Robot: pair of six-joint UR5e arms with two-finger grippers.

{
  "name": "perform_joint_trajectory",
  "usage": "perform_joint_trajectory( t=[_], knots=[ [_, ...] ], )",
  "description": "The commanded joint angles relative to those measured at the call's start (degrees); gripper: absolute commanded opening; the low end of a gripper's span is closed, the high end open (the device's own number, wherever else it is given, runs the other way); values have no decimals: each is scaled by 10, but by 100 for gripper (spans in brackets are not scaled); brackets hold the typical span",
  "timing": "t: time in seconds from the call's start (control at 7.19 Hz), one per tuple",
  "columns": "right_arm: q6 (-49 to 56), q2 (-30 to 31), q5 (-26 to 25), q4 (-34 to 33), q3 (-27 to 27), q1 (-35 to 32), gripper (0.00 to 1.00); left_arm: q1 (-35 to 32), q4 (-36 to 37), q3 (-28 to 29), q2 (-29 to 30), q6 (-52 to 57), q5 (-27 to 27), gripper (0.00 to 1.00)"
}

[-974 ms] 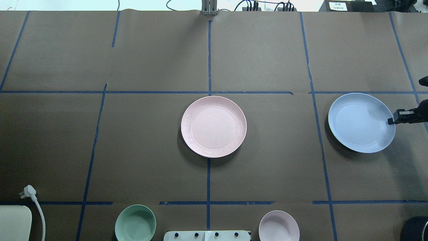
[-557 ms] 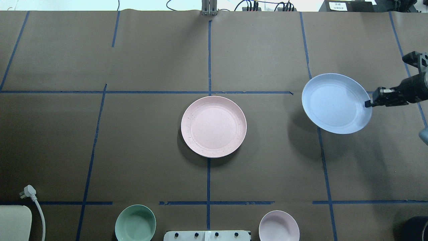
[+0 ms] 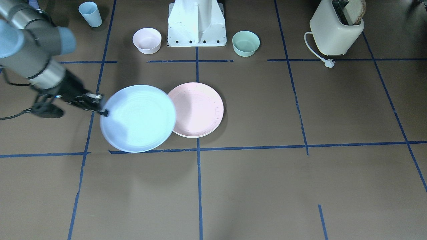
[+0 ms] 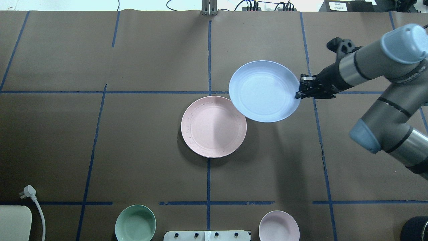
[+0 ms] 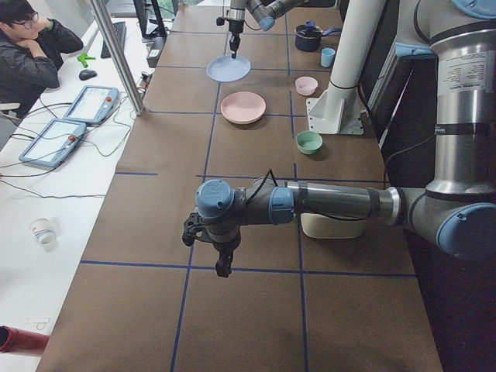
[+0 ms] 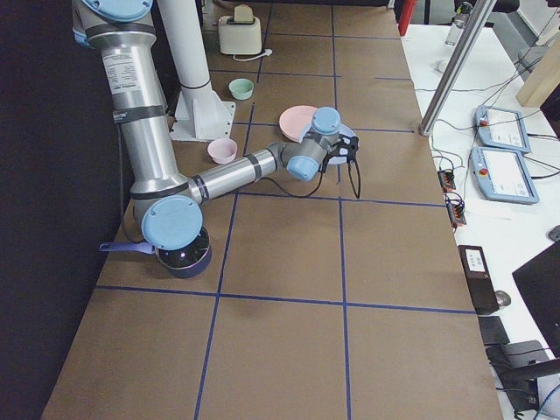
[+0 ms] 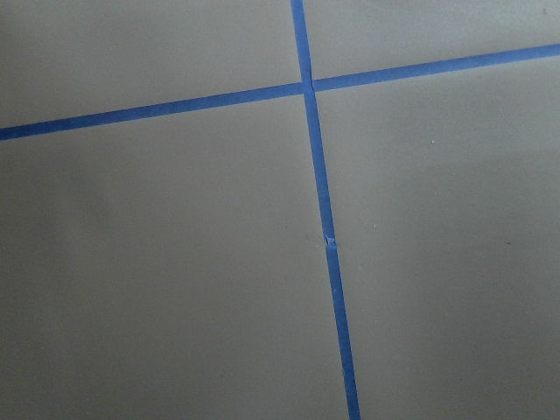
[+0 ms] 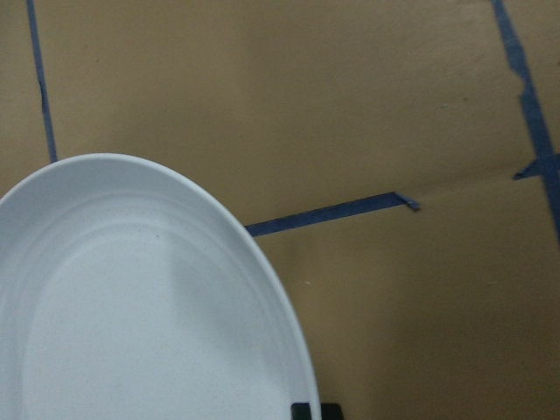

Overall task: Stack three plates with pink and blue
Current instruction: 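Carry the light blue plate with the right gripper onto the pink plate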

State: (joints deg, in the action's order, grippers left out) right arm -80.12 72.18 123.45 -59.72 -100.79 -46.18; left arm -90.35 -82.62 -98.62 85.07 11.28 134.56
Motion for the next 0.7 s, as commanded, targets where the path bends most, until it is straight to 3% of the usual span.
perform_joint_trajectory(
  t=[0.0,0.42,0.56],
  knots=[
    [-68,-53,-142,-20,6,125,0,0,0,0,0,0,0,100],
    [-83,-66,-180,-20,23,159,0,0,1,0,-1,1,0,100],
    [-82,-66,-178,-20,23,159,5,0,1,0,-1,0,0,100]
  ],
)
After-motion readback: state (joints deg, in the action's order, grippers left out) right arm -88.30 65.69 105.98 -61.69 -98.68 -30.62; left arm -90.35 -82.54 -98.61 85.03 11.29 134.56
